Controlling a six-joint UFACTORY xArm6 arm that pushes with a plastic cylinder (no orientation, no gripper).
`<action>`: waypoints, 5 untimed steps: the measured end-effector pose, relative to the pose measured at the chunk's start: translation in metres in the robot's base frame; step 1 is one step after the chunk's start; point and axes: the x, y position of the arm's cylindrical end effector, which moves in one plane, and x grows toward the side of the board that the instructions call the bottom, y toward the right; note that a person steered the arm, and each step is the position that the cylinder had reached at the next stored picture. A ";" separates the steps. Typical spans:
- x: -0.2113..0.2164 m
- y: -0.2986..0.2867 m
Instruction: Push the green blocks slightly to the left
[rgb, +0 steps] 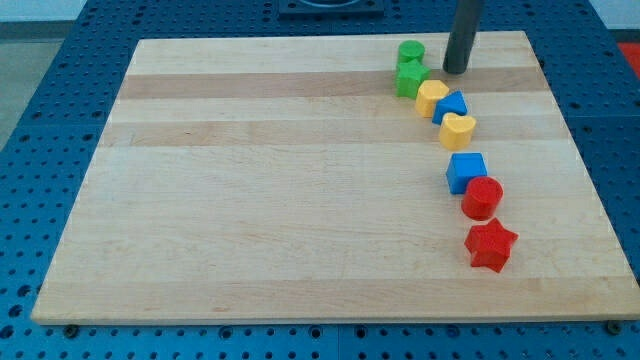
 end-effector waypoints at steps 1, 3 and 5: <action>-0.024 0.000; -0.024 -0.026; -0.021 -0.091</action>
